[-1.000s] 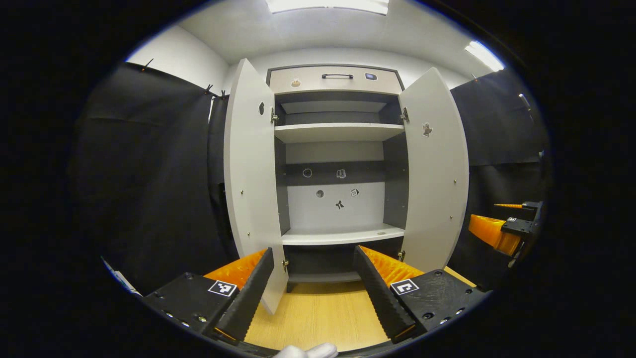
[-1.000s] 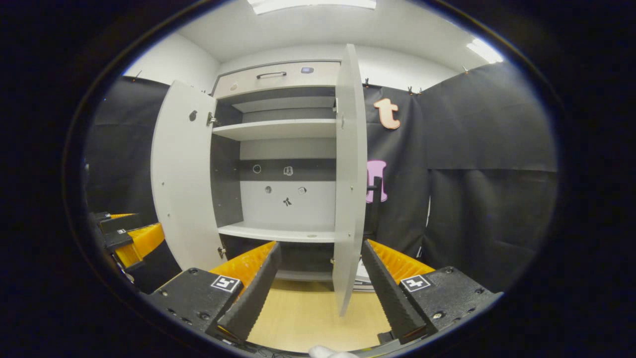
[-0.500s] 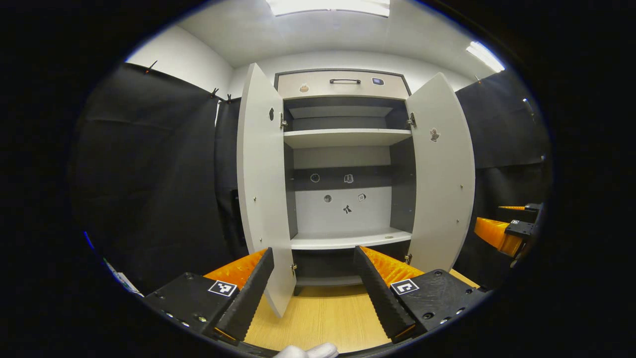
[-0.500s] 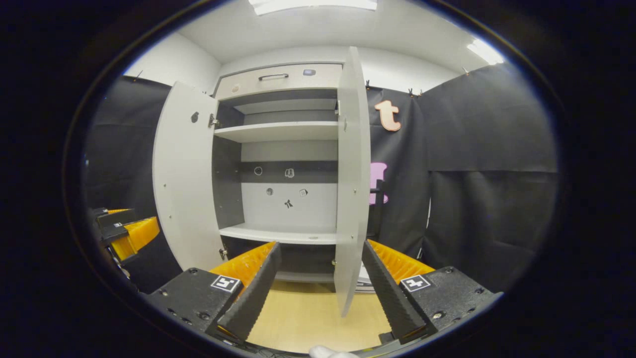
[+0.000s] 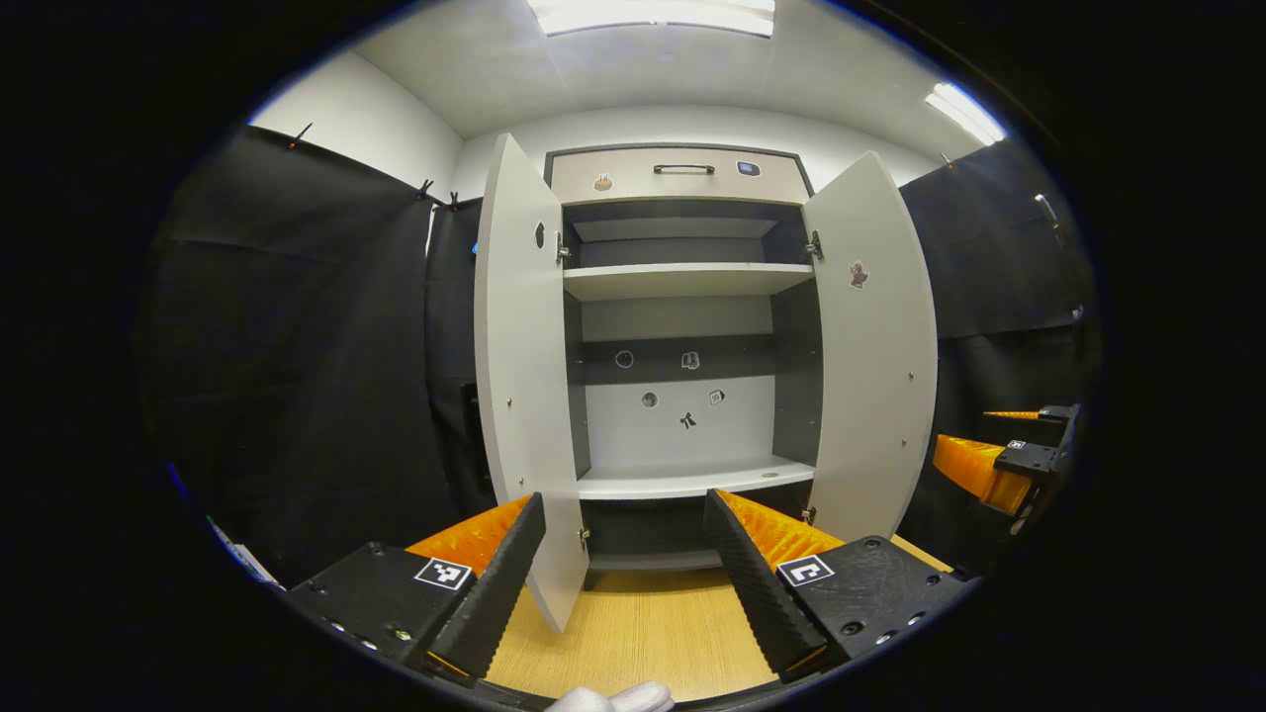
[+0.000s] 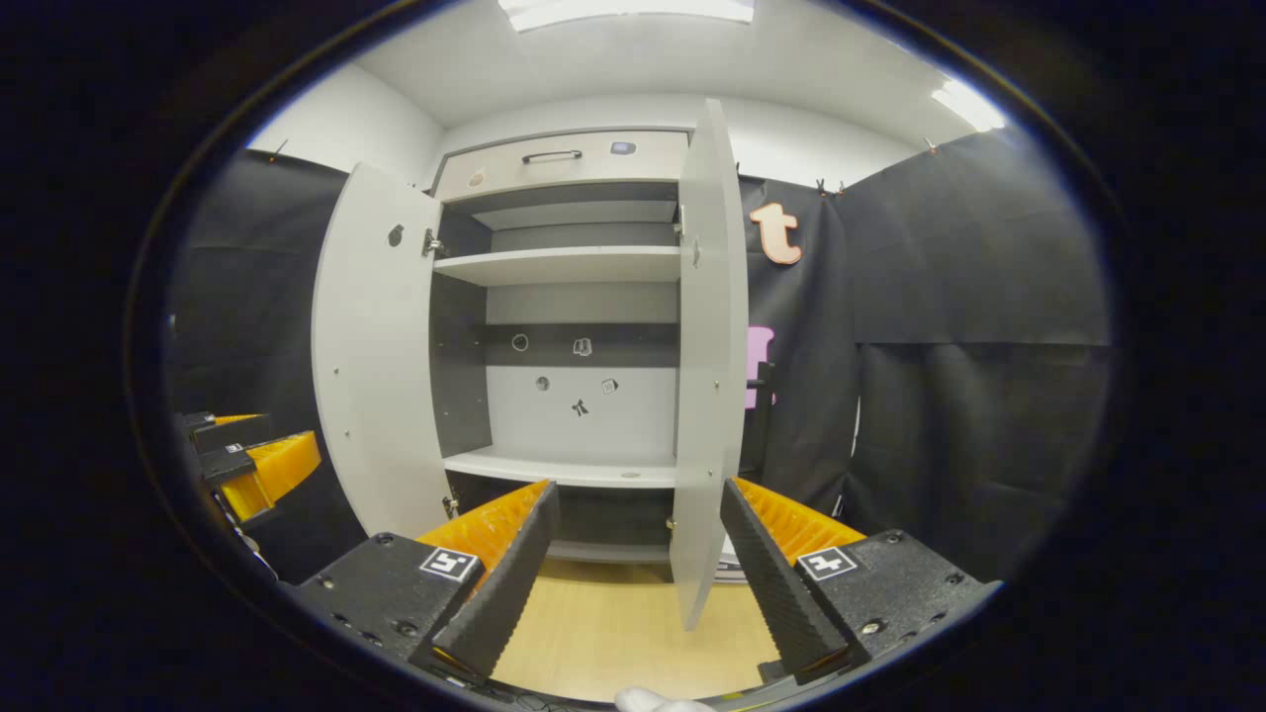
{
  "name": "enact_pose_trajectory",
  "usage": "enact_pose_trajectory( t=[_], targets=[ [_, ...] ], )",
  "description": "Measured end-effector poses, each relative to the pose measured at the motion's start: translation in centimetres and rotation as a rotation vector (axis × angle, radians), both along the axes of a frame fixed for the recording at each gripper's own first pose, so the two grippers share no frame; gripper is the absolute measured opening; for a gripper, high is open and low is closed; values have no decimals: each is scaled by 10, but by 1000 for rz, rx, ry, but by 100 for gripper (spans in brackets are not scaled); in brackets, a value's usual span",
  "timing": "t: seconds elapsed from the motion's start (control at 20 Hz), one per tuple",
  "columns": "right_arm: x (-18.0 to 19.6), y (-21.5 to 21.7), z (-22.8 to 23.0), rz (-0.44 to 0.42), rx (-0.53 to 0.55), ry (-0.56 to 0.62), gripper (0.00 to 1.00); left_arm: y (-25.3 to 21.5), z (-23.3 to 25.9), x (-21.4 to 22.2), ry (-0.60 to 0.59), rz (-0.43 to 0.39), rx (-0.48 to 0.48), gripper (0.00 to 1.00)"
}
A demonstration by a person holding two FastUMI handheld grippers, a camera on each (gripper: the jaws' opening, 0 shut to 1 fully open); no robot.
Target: Open the right door of the double-door shoe cabinet with the right hand, and open the left door with the left hand.
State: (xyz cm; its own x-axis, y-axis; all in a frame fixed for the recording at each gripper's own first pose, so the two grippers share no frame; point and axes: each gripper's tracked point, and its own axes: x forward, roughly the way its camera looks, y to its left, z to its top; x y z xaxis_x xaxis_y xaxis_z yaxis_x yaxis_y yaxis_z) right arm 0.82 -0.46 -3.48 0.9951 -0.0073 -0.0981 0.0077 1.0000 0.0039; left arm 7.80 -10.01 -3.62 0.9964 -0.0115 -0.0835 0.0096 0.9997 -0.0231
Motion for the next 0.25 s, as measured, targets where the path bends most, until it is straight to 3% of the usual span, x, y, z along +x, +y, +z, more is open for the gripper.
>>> enact_pose_trajectory(
  t=[0.25],
  targets=[
    [-5, 6, 3, 1, -4, -5, 100, -3, -1, -4, 5, -18, -15, 96]
  ],
)
